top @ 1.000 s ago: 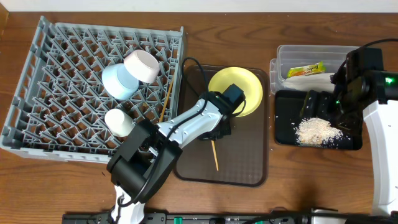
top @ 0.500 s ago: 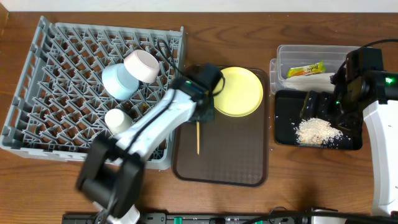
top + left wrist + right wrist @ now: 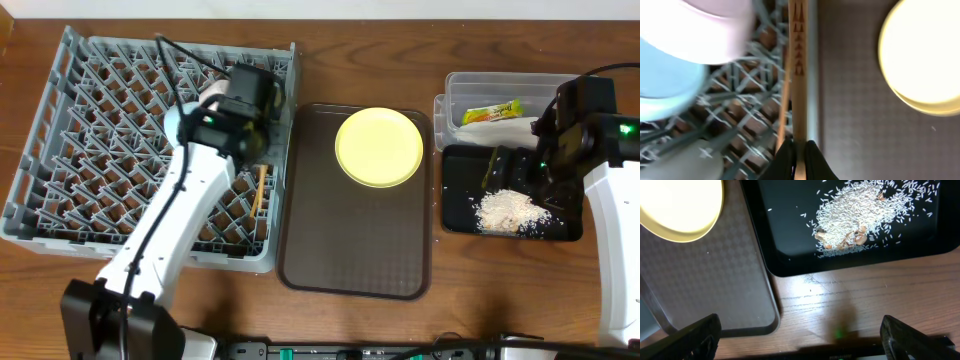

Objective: Sort waste into correct bins and load items into the dishwasher
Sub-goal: 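Carry the chopstick with the left gripper and drop it into the rack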

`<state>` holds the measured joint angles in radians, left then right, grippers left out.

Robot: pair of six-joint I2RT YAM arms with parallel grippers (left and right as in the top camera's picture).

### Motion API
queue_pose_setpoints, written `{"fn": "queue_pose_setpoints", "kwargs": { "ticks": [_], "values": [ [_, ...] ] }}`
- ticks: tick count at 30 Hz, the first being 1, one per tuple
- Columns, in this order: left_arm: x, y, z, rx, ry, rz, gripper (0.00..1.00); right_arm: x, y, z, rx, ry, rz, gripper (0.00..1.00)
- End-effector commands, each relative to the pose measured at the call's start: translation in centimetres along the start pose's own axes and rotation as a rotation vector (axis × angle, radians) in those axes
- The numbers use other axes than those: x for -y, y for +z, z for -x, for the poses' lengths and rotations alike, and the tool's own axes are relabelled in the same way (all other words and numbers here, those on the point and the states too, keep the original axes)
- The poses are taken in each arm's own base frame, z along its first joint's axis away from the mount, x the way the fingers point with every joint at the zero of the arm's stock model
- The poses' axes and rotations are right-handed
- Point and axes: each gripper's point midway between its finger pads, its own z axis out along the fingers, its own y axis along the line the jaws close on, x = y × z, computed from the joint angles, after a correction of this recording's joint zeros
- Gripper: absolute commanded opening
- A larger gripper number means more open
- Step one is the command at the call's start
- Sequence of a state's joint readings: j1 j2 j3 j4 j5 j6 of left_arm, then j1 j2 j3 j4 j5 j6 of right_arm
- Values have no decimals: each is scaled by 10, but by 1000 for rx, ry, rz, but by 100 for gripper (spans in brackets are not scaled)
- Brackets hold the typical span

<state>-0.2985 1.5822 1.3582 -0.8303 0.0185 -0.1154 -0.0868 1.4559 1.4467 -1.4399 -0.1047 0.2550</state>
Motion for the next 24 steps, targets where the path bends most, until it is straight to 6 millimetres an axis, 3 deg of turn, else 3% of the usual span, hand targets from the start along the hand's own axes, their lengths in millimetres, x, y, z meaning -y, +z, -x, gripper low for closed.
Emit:
{"fn": "queue_pose_setpoints", "kwargs": {
  "ticks": [1, 5, 7, 9, 11, 17, 20, 24],
  "values": [
    [-13, 16, 3, -24, 15, 29, 8, 0, -3, 1, 9, -5, 7, 99],
    [-17, 35, 0, -63, 10, 38, 8, 0, -3, 1, 9, -5, 7, 99],
    [-17, 42, -2, -79, 11, 41, 17, 0, -3, 1, 9, -6, 7, 99],
    [-17, 45, -2, -85, 11, 41, 38, 0, -3, 1, 9, -6, 6, 99],
    [-17, 44, -1, -80, 10, 40, 45, 0, -3, 1, 9, -6, 6, 99],
    [-15, 24, 10, -15, -13, 30, 72, 0, -3, 2, 10, -6, 7, 99],
    [-11, 10, 12, 11, -154, 1, 75, 0, -3, 2, 10, -6, 7, 99],
    [26, -1, 23, 48, -129, -194, 80, 0, -3, 2, 10, -6, 7, 99]
  ]
}}
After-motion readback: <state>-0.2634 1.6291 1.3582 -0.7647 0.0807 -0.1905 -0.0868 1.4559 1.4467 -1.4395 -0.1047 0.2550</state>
